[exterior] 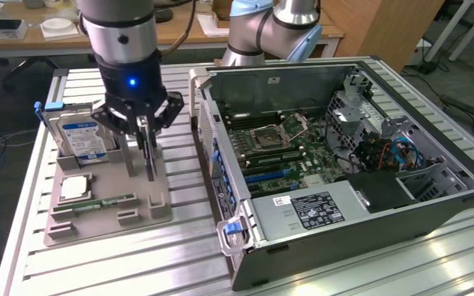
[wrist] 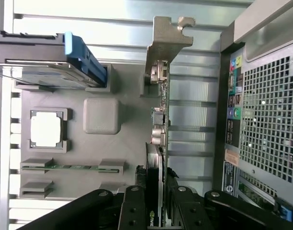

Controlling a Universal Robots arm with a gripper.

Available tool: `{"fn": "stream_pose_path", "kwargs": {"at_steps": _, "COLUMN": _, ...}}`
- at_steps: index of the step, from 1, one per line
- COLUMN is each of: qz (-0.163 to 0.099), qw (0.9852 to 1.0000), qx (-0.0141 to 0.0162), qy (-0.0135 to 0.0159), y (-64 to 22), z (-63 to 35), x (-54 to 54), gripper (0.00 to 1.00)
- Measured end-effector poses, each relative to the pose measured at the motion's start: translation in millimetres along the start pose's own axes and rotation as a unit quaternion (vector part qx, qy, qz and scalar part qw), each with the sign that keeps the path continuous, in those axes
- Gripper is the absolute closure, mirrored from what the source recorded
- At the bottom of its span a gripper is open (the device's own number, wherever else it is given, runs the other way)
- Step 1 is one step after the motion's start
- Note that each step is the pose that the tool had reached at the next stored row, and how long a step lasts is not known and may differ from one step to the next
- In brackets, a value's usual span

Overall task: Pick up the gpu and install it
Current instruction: 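Pick up the gpu and move the gpu toward the slot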

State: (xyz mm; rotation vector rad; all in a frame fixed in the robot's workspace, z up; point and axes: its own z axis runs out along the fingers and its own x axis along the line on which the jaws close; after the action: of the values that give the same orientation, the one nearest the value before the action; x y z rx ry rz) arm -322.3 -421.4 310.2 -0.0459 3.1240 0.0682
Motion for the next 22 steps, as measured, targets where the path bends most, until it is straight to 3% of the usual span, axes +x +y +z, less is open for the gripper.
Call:
{"fn": "stream_pose_path", "kwargs": {"at_steps": 5, "qz": 0.0, "qw": 1.0, "qx": -0.0001, "qy": 0.0, "y": 1.1, "z": -22.6, "x": -0.5, "gripper": 0.74}}
{"fn": "stream_pose_path", "kwargs": {"at_steps": 10, "qz": 0.0, "qw": 1.0, "qx": -0.0005, "qy": 0.0, "y": 1.9, "z": -38.9, "x": -0.7, "gripper": 0.74}}
{"fn": "stream_pose_path", "kwargs": {"at_steps": 22, "qz": 0.0, "qw": 1.0, "qx": -0.0009, "qy": -0.0004, "y": 2.1, "z": -42.1, "x": -0.8, "gripper": 0.74}}
